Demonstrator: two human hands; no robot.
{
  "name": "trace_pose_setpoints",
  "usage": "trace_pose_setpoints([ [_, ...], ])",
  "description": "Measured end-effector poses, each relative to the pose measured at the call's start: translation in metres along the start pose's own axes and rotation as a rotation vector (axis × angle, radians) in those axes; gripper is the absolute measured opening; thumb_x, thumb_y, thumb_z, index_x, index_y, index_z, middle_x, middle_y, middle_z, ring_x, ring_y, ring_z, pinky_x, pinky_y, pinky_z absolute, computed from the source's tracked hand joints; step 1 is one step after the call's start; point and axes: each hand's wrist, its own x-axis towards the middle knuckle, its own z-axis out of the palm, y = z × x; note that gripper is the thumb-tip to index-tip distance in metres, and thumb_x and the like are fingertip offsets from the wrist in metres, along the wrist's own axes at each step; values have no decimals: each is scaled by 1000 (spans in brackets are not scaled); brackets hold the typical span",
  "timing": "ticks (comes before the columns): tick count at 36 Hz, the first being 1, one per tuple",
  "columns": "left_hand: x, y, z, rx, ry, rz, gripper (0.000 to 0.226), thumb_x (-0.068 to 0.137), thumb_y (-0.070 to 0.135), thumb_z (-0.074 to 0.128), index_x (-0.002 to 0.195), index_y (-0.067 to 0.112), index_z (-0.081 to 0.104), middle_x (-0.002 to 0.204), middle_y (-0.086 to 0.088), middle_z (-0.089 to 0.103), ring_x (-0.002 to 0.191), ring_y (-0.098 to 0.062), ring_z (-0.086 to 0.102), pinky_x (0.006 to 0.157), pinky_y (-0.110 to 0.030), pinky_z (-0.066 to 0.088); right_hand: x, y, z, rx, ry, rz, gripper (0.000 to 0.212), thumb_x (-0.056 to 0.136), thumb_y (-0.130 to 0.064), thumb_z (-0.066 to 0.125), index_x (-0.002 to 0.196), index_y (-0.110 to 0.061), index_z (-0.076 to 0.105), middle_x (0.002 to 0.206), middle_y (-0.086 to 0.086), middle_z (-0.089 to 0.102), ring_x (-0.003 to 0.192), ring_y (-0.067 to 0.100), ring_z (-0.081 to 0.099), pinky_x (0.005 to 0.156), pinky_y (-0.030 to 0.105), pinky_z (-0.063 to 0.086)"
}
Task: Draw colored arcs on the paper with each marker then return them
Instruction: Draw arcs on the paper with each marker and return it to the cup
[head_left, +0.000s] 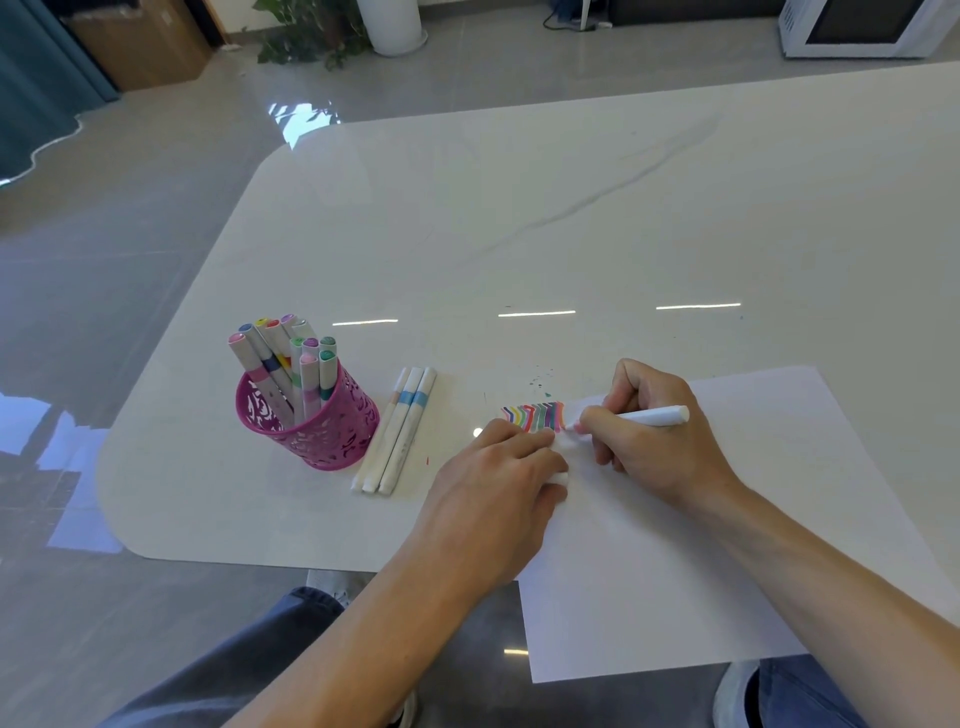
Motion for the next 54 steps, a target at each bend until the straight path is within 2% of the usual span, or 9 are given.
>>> trace_pose_setpoints([
  [8,-4,0,2,22,29,19,10,88,24,71,97,23,75,105,10,73,103,-16,64,77,-30,57,-1,-6,-5,200,33,6,24,83,-18,74,80,-10,52,59,9,69,50,26,60,44,22,45],
  [10,-5,0,2,12,38,26,10,89,23,71,97,20,75,108,9,73,103,-17,66,78,-31,58,-2,-9,-6,222,19,-4,26,80,-27,75,86,-10,56,63,9,72,51,19,61,45,24,47],
  [18,-5,-5,-5,-90,141,-45,17,91,19,70,107,19,75,107,9,73,102,-15,67,82,-33,56,-6,-21,-13,218,66,-70,6,90,-19,82,92,-22,77,78,3,78,61,15,69,54,23,55],
  [24,-4,-7,-11,-394,165,-331,18,93,34,67,110,34,73,85,19,69,78,0,62,69,-10,47,-21,-38,-26,332,28,-37,29,105,-16,59,88,-12,82,88,2,81,70,16,68,62,25,58],
  [29,-2,-9,-11,-766,107,-503,17,94,24,68,107,34,72,83,15,73,77,-3,69,79,-26,58,-31,-46,-32,357,-23,-67,27,107,-13,56,84,-17,71,89,10,82,69,22,71,63,29,61],
  [32,-2,-8,-12,-875,105,-500,15,94,20,68,105,29,73,84,8,75,76,-9,71,80,-29,59,-35,-49,-31,345,-45,-88,32,104,-15,58,78,-27,71,88,11,81,69,24,72,63,30,61],
  [39,-2,-6,-12,-893,89,-443,17,94,22,68,107,32,73,83,4,73,77,-13,70,79,-31,58,-37,-45,-28,302,-101,-60,17,106,-13,58,94,-5,66,87,8,82,70,23,73,64,31,61],
  [46,-2,-5,-12,-931,70,-405,19,96,27,64,111,36,71,84,5,73,69,-13,67,59,-23,54,-38,-50,-26,276,-139,-71,22,102,-18,66,83,-23,73,84,8,80,71,27,75,65,31,61],
  [54,-1,1,-17,-828,148,-336,20,99,24,61,109,38,72,86,10,72,73,-14,69,58,-23,56,-37,-53,-25,328,-126,-58,22,102,-12,67,82,-16,75,81,12,79,69,29,75,63,31,61],
])
